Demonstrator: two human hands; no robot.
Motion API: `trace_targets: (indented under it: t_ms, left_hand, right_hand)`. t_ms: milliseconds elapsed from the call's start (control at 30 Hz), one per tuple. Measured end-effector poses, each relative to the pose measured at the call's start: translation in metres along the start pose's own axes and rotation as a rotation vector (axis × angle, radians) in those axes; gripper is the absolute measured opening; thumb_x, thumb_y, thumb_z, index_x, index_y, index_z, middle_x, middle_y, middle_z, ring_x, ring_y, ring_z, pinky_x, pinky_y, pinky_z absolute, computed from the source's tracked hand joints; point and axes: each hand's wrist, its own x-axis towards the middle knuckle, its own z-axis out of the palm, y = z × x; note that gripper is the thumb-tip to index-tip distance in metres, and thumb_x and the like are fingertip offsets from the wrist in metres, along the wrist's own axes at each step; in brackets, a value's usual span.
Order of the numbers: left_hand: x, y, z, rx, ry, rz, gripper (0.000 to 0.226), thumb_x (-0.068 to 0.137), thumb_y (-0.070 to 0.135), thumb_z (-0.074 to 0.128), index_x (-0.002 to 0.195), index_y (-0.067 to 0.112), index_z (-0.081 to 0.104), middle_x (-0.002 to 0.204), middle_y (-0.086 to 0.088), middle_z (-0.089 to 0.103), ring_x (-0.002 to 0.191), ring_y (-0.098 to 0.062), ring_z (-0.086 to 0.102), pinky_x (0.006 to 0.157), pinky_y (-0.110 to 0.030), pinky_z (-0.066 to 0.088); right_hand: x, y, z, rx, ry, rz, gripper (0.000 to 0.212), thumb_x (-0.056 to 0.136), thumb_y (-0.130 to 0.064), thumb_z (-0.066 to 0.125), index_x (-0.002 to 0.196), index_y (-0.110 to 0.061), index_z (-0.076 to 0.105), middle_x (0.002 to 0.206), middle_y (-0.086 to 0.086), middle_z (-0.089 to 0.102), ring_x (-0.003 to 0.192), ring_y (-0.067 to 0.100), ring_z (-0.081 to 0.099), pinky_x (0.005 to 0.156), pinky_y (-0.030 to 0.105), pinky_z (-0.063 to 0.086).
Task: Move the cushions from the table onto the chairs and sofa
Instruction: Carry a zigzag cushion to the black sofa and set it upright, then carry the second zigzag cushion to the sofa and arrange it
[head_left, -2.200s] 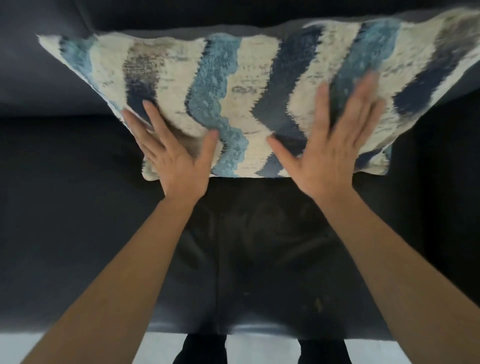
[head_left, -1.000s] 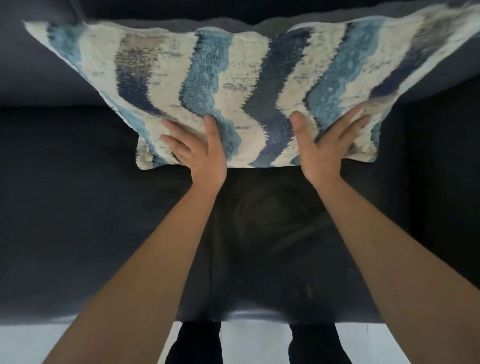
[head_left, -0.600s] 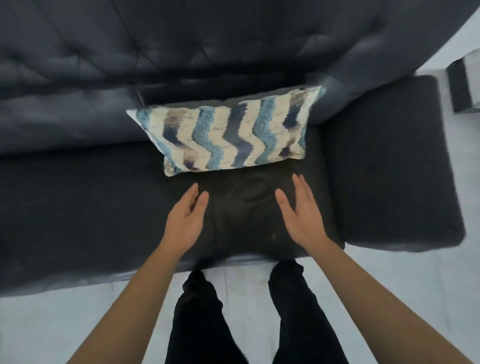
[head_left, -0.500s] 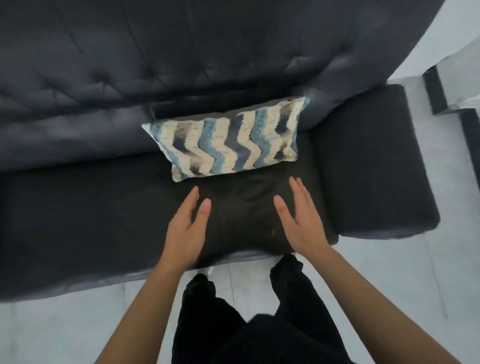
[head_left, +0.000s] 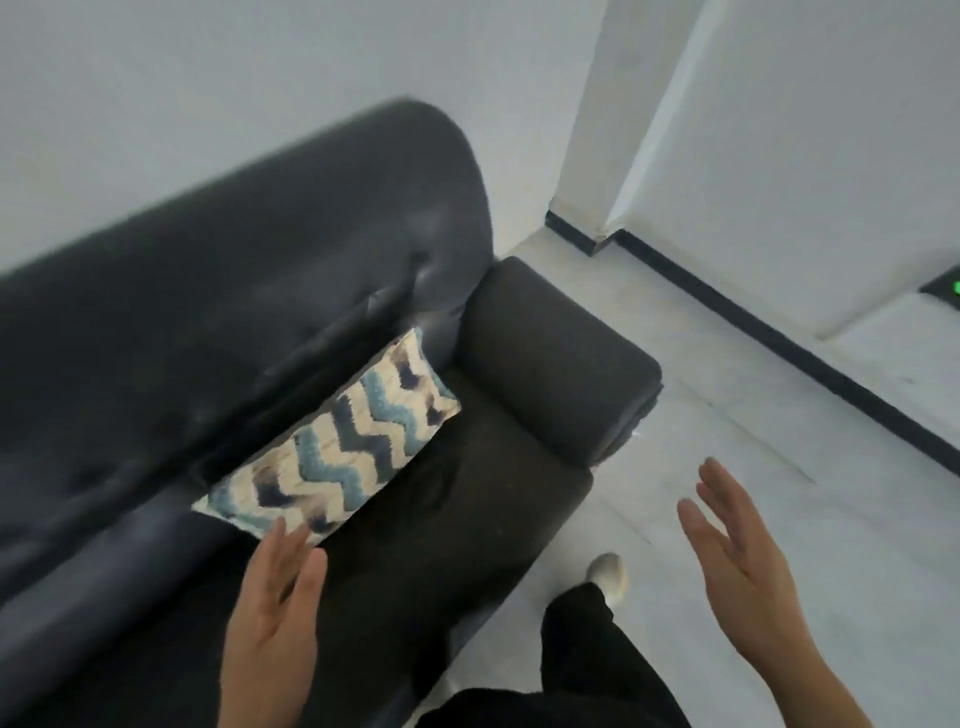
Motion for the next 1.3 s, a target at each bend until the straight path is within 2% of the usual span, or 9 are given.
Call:
trace_targets:
  t_ms: [167, 267, 367, 433, 500, 633, 933, 1100, 1300]
  left_hand:
    - [0.006, 0.064, 0.094, 0.103, -0.241, 0.173, 0.049, 0.100, 0.021, 0.062, 0.147, 0.026, 0.050, 0.125, 0.015, 0.068, 0.128, -0.014, 0.059, 0.115, -0.051, 0.041]
    - [-0.012, 0.105, 0.169, 0.147, -0.435, 0.270, 0.048, 0.101, 0.019, 0.061, 0.147, 0.028, 0.051, 0.133, 0.011, 0.066, 0.129, -0.015, 0.059, 0.116, -0.045, 0.039]
    - [-0.039, 0.131, 0.257, 0.197, -0.615, 0.398, 0.036, 0.102, 0.028, 0.061, 0.138, 0.028, 0.056, 0.141, -0.002, 0.062, 0.133, -0.018, 0.055, 0.112, -0.038, 0.038]
    - [-0.065, 0.139, 0.321, 0.257, -0.712, 0.444, 0.046, 0.092, 0.043, 0.071, 0.134, 0.036, 0.054, 0.140, 0.005, 0.063, 0.133, -0.014, 0.055, 0.117, -0.044, 0.037]
    - [-0.093, 0.145, 0.382, 0.207, -0.771, 0.402, 0.058, 0.087, 0.036, 0.074, 0.140, 0.035, 0.052, 0.133, 0.015, 0.065, 0.129, -0.009, 0.058, 0.116, -0.053, 0.039]
    - [-0.148, 0.165, 0.485, 0.289, -0.962, 0.464, 0.068, 0.086, 0.041, 0.063, 0.150, 0.034, 0.044, 0.141, 0.018, 0.058, 0.126, -0.002, 0.055, 0.111, -0.040, 0.041]
    - [-0.197, 0.185, 0.701, 0.351, -1.079, 0.551, 0.069, 0.086, 0.045, 0.060, 0.151, 0.033, 0.041, 0.142, 0.016, 0.056, 0.126, -0.003, 0.055, 0.102, -0.028, 0.040]
    - [-0.235, 0.193, 0.865, 0.372, -1.237, 0.506, 0.056, 0.093, 0.033, 0.064, 0.147, 0.030, 0.048, 0.136, 0.018, 0.060, 0.127, -0.005, 0.058, 0.113, -0.044, 0.044]
    - [-0.355, 0.221, 1.051, 0.472, -1.552, 0.573, 0.049, 0.101, 0.023, 0.061, 0.148, 0.027, 0.050, 0.136, 0.013, 0.061, 0.121, 0.001, 0.059, 0.111, -0.044, 0.047]
  right_hand:
    - [-0.022, 0.034, -0.078, 0.195, 0.327, 0.086, 0.072, 0.088, -0.051, 0.051, 0.155, -0.030, 0.039, 0.153, -0.016, 0.048, 0.128, -0.011, 0.048, 0.088, 0.002, 0.037]
    - [-0.031, 0.068, -0.121, 0.307, 0.483, 0.126, 0.070, 0.089, -0.051, 0.053, 0.155, -0.031, 0.038, 0.151, -0.020, 0.047, 0.123, -0.026, 0.044, 0.088, 0.003, 0.039]
    - [-0.027, 0.107, -0.164, 0.383, 0.637, 0.150, 0.070, 0.089, -0.049, 0.056, 0.154, -0.029, 0.039, 0.152, -0.018, 0.048, 0.129, -0.021, 0.043, 0.092, 0.009, 0.042]
    - [-0.019, 0.135, -0.200, 0.403, 0.727, 0.167, 0.069, 0.089, -0.046, 0.057, 0.153, -0.027, 0.041, 0.151, -0.014, 0.049, 0.131, -0.017, 0.044, 0.093, 0.011, 0.043]
    - [-0.008, 0.159, -0.240, 0.405, 0.802, 0.194, 0.067, 0.091, -0.044, 0.058, 0.153, -0.027, 0.041, 0.151, -0.011, 0.050, 0.132, -0.009, 0.049, 0.093, 0.013, 0.042]
    - [0.012, 0.191, -0.320, 0.406, 0.916, 0.258, 0.064, 0.092, -0.044, 0.056, 0.152, -0.024, 0.042, 0.150, -0.008, 0.051, 0.135, 0.010, 0.052, 0.089, 0.013, 0.041]
    - [0.111, 0.259, -0.455, 0.426, 1.019, 0.360, 0.053, 0.101, -0.032, 0.054, 0.152, -0.023, 0.043, 0.150, -0.004, 0.051, 0.129, 0.008, 0.051, 0.077, -0.001, 0.039]
    - [0.171, 0.295, -0.537, 0.423, 1.139, 0.449, 0.064, 0.093, -0.045, 0.055, 0.153, -0.027, 0.042, 0.152, 0.001, 0.050, 0.128, 0.009, 0.050, 0.093, 0.022, 0.041]
    - [0.173, 0.328, -0.633, 0.441, 1.420, 0.574, 0.070, 0.085, -0.046, 0.060, 0.151, -0.028, 0.042, 0.153, 0.001, 0.047, 0.133, 0.011, 0.049, 0.105, 0.034, 0.043]
